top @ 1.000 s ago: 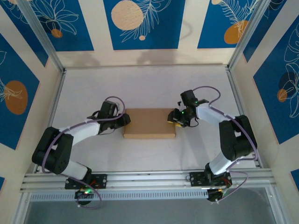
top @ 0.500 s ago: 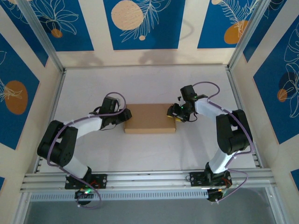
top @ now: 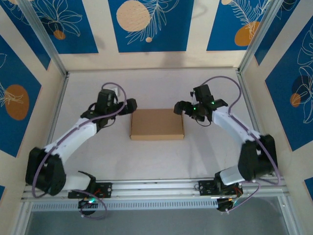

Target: Fold the paper box

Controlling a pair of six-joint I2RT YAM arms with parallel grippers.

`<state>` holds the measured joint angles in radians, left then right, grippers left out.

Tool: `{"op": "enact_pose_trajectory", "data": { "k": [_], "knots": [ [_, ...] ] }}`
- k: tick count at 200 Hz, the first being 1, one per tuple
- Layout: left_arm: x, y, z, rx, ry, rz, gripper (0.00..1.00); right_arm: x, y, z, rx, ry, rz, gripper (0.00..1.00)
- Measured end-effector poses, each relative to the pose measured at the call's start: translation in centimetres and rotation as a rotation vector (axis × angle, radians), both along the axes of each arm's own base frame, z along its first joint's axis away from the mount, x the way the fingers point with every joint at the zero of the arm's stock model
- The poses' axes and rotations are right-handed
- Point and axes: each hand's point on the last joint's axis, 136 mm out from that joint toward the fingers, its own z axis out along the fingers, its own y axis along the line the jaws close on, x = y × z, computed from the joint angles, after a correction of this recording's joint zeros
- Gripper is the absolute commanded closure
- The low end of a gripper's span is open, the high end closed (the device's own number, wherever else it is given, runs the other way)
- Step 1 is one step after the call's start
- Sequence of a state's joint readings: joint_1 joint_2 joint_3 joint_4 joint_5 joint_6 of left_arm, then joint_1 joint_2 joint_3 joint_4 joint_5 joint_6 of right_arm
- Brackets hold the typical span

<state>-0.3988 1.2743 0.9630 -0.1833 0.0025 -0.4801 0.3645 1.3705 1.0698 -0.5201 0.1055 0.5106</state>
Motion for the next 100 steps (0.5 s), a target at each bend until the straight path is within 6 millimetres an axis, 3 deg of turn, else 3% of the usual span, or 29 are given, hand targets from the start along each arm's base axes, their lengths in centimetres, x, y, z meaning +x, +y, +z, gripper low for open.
{"op": "enact_pose_trajectory", "data": {
  "k": [23, 34, 43, 58, 73, 100],
  "knots": [
    [-1.2, 2.2, 6.4, 0.105, -0.263, -0.006, 0.0, -0.6, 1.4, 8.4, -0.053, -0.355, 0.083, 0.01],
    [-1.8, 3.5, 8.0, 0.161, -0.367, 0.021, 0.0, -0.9, 0.9, 12.1, -0.049, -0.492, 0.057, 0.01],
    [-2.1, 4.5, 8.1, 0.21, -0.416, 0.054, 0.0, -0.9, -0.4, 14.3, -0.049, -0.559, 0.0, 0.01],
    [-2.1, 6.1, 6.7, 0.305, -0.438, 0.104, 0.0, -0.5, -2.4, 16.1, -0.049, -0.617, -0.074, 0.01],
    [-1.5, 7.4, 3.8, 0.405, -0.39, 0.148, 0.0, 0.1, -3.1, 16.3, -0.071, -0.654, -0.073, 0.01],
    [-0.6, 9.1, -3.7, 0.531, -0.284, 0.142, 0.0, 1.1, -2.2, 12.4, -0.099, -0.639, 0.016, 0.01]
  ]
}}
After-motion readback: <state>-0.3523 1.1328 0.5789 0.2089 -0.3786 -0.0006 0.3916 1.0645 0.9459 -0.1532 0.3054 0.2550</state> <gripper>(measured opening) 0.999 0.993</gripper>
